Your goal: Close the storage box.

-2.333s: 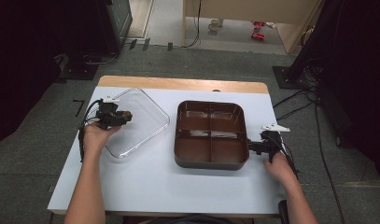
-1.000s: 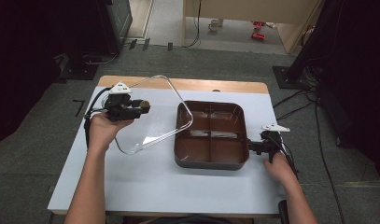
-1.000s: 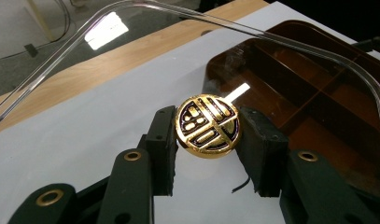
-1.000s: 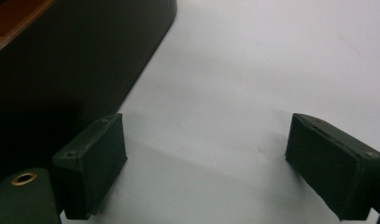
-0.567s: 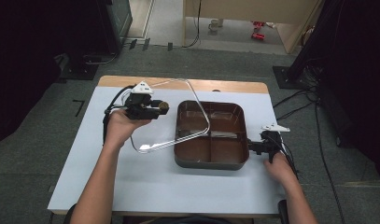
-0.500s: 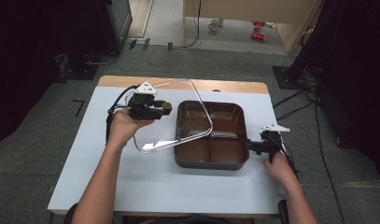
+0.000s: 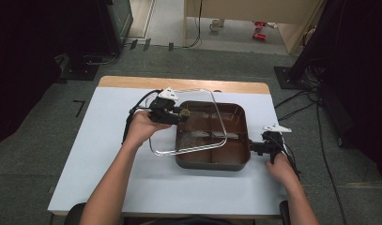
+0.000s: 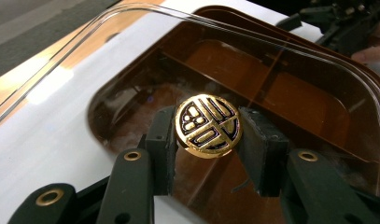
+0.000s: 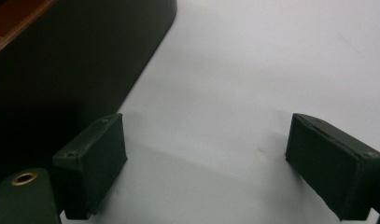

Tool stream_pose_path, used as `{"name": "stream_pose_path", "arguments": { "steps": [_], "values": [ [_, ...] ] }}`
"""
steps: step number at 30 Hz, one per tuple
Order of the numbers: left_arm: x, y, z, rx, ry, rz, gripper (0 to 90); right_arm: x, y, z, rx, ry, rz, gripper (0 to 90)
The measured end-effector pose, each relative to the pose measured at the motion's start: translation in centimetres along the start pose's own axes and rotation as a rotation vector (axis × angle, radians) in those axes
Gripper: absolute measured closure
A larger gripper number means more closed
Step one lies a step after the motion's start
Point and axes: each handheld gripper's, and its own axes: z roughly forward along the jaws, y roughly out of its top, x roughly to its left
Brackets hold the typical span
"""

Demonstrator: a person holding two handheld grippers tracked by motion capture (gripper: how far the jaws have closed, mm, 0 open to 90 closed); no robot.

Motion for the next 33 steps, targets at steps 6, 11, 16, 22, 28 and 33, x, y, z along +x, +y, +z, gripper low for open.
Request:
{"name": "stream_pose_path", "arguments": {
  "steps": [6, 11, 16, 22, 28, 33],
  "values": [
    [-0.7, 0.4, 1.8, 0.007, -0.054, 0.024, 59.6, 0.0, 0.0, 0.0, -0.001, 0.000, -0.002, 11.7],
    [-1.2, 0.8, 3.4, 0.035, -0.080, 0.043, 59.6, 0.0, 0.0, 0.0, 0.000, 0.000, -0.002, 11.7],
    [-1.9, 1.2, 5.0, 0.063, -0.109, 0.070, 59.7, 0.0, 0.0, 0.0, 0.000, 0.000, -0.003, 11.7],
    [-2.4, 1.5, 6.6, 0.082, -0.143, 0.093, 59.6, 0.0, 0.0, 0.0, 0.001, 0.000, -0.001, 11.7],
    [-2.7, 1.9, 7.6, 0.080, -0.146, 0.098, 59.6, 0.0, 0.0, 0.0, 0.000, 0.000, -0.003, 11.7],
    [-2.9, 2.4, 8.4, 0.087, -0.150, 0.110, 59.6, 0.0, 0.0, 0.0, 0.001, 0.000, -0.001, 11.7]
  ]
}}
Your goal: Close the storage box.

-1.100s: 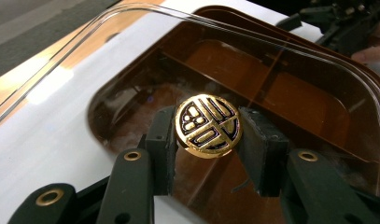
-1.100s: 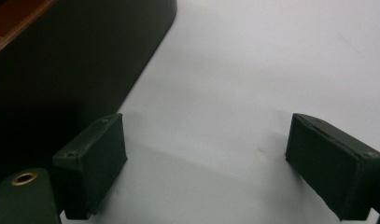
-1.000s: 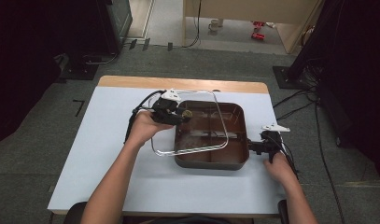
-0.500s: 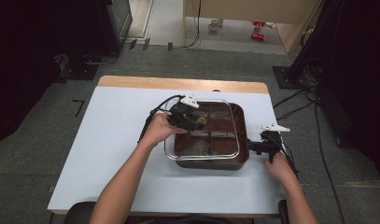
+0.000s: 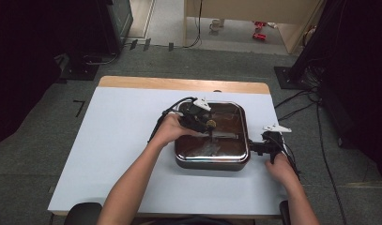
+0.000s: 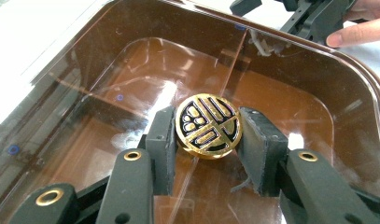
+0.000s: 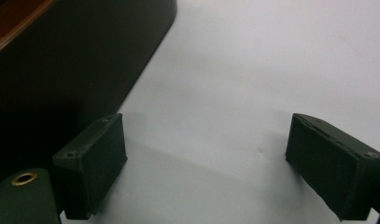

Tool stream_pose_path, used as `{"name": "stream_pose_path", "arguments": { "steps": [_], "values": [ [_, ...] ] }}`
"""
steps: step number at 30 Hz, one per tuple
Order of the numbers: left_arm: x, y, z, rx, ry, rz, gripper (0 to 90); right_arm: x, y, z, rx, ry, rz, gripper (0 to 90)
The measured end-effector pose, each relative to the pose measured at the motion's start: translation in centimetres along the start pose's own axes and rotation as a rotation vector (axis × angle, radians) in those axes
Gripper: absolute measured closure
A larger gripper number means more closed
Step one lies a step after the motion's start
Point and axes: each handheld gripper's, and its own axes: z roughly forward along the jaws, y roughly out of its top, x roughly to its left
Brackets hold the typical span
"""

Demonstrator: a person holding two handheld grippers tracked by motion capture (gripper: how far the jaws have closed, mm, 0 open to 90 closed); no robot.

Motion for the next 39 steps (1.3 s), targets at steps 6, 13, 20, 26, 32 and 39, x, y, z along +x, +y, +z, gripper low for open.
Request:
{"name": "stream_pose_path", "arguments": {
  "steps": [6, 13, 20, 26, 32, 39],
  "values": [
    [0.1, 0.3, 0.6, 0.003, -0.018, 0.006, 59.6, 0.0, 0.0, 0.0, 0.000, 0.000, 0.000, 11.7],
    [0.2, 0.0, 0.6, 0.010, -0.055, -0.014, 59.6, 0.0, 0.0, 0.0, 0.000, 0.000, 0.000, 11.7],
    [0.2, 0.0, 0.7, 0.006, -0.049, -0.017, 59.4, 0.0, 0.0, 0.0, 0.000, 0.000, 0.000, 11.7],
    [0.2, 0.0, 0.7, 0.014, -0.042, -0.028, 57.8, 0.0, 0.0, 0.0, 0.001, 0.000, 0.000, 11.7],
    [0.5, 0.1, -0.6, -0.033, -0.029, -0.077, 45.9, 0.0, 0.0, 0.0, 0.000, 0.000, 0.000, 11.7],
    [0.1, -0.7, -2.9, -0.057, 0.091, -0.106, 37.8, 0.0, 0.0, 0.0, 0.000, 0.000, 0.001, 11.7]
  ]
}}
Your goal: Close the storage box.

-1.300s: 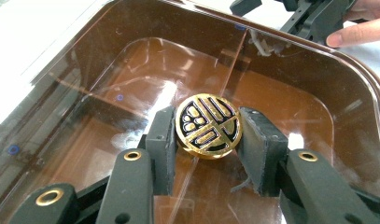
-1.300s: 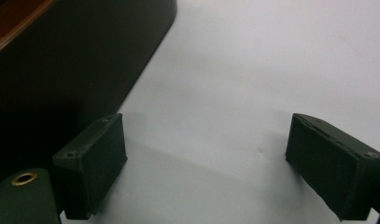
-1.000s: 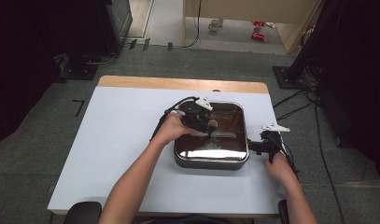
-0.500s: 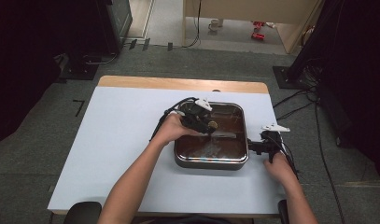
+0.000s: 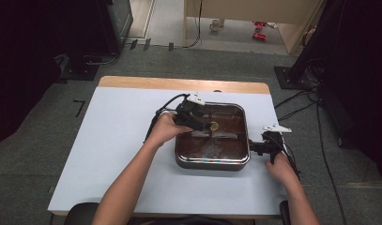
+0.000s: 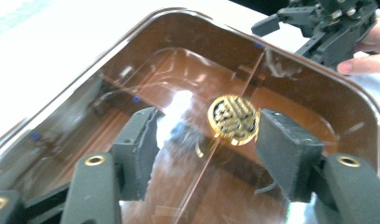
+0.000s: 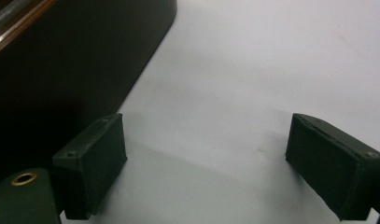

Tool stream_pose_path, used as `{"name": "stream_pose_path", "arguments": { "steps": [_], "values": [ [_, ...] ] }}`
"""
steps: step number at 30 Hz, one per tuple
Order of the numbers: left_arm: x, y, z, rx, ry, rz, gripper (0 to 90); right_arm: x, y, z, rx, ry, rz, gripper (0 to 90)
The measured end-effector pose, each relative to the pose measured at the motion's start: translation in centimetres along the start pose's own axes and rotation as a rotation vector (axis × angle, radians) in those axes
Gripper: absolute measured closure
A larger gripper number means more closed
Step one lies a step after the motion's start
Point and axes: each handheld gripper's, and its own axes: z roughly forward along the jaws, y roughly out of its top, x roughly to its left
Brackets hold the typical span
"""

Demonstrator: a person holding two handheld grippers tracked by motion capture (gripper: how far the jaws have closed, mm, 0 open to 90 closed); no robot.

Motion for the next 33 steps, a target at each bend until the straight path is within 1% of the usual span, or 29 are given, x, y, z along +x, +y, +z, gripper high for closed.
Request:
{"name": "stream_pose_path", "arguments": {
  "steps": [2, 4, 5, 6, 8, 11, 14, 18, 23, 27, 29, 33],
  "values": [
    [0.0, -0.5, -0.7, -0.005, 0.022, -0.018, 36.5, 0.0, 0.0, 0.0, 0.000, 0.000, 0.000, 11.7],
    [0.1, -1.0, -1.3, -0.012, 0.035, -0.050, 36.3, 0.0, 0.0, 0.0, 0.000, 0.000, 0.000, 11.7],
    [0.2, -1.2, -1.7, -0.013, 0.036, -0.060, 34.9, 0.0, 0.0, 0.0, 0.000, 0.000, 0.000, 11.7],
    [0.2, -1.5, -2.0, -0.019, 0.044, -0.072, 34.1, 0.0, 0.0, 0.0, 0.000, 0.000, -0.001, 11.7],
    [0.2, -2.0, -2.6, -0.029, 0.073, -0.081, 32.8, 0.0, 0.0, 0.0, -0.001, 0.000, -0.003, 11.7],
    [0.2, -2.7, -3.5, -0.029, 0.094, -0.107, 30.6, 0.0, 0.0, 0.0, -0.001, 0.000, -0.003, 11.7],
    [0.2, -3.4, -4.5, -0.050, 0.120, -0.118, 29.0, 0.0, 0.0, 0.0, -0.001, 0.000, -0.002, 11.7],
    [0.1, -4.3, -5.8, -0.059, 0.155, -0.133, 28.1, 0.0, 0.0, 0.0, 0.000, 0.000, -0.001, 11.6],
    [0.0, -5.6, -7.0, -0.071, 0.203, -0.138, 27.1, 0.0, 0.0, 0.0, -0.001, 0.000, -0.001, 11.7],
    [-0.1, -6.8, -7.5, -0.091, 0.216, -0.158, 26.3, 0.0, 0.0, 0.0, 0.000, 0.000, -0.002, 11.7],
    [0.0, -7.3, -7.7, -0.078, 0.227, -0.161, 26.0, 0.0, 0.0, 0.0, 0.000, 0.000, -0.002, 11.7],
    [0.0, -8.4, -8.0, -0.083, 0.250, -0.187, 25.4, 0.0, 0.0, 0.0, 0.000, 0.000, -0.001, 11.7]
  ]
}}
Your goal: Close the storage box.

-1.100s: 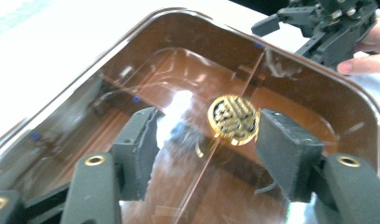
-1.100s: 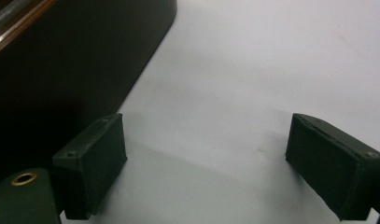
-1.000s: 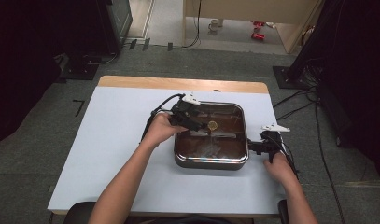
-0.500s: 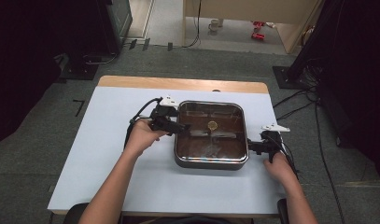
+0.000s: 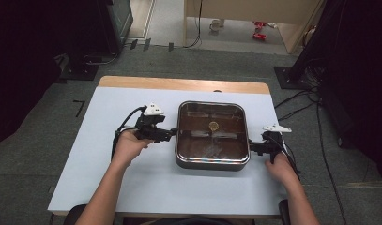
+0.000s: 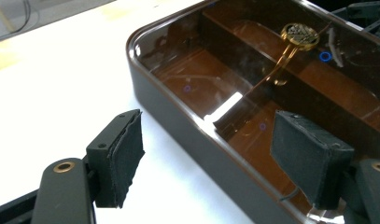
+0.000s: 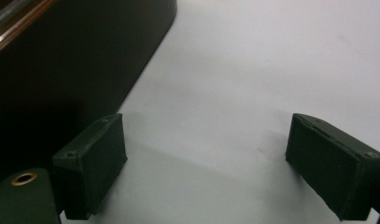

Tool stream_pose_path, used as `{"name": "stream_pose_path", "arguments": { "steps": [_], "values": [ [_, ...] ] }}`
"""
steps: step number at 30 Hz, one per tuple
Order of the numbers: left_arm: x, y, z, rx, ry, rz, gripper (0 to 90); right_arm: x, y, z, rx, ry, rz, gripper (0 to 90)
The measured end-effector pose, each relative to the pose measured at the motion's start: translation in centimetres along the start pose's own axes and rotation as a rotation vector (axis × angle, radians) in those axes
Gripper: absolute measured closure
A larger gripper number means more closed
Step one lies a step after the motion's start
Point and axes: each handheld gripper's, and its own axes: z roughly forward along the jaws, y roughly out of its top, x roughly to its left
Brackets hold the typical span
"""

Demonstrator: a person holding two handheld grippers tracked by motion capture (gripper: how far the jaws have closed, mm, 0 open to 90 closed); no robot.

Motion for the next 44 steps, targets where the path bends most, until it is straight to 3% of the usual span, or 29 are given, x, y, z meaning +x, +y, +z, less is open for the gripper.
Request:
{"name": "stream_pose_path", "arguments": {
  "steps": [8, 18, 28, 34, 39, 42, 44],
  "values": [
    [0.5, -2.9, -0.2, 0.001, 0.068, -0.013, 24.1, 0.0, 0.0, 0.0, -0.001, 0.000, 0.001, 11.7],
    [0.7, -6.0, 0.1, 0.020, 0.115, -0.004, 22.3, 0.0, 0.0, 0.0, -0.001, 0.000, 0.001, 11.7],
    [0.2, -8.4, 0.8, 0.091, 0.106, -0.050, 22.1, 0.0, 0.0, 0.0, 0.000, 0.000, 0.001, 11.7],
    [-0.3, -9.2, 1.4, 0.147, 0.092, -0.050, 22.0, 0.0, 0.0, 0.0, 0.000, 0.000, 0.001, 11.6],
    [-0.4, -9.5, 1.5, 0.126, 0.093, -0.040, 20.0, 0.0, 0.0, 0.0, 0.000, 0.000, 0.001, 11.7],
    [-1.0, -10.0, 1.7, 0.111, 0.117, 0.028, 17.4, 0.0, 0.0, 0.0, 0.000, 0.000, 0.001, 11.7],
    [-1.0, -10.1, 1.7, 0.099, 0.116, 0.010, 16.4, 0.0, 0.0, 0.0, 0.000, 0.000, 0.001, 11.7]
  ]
}}
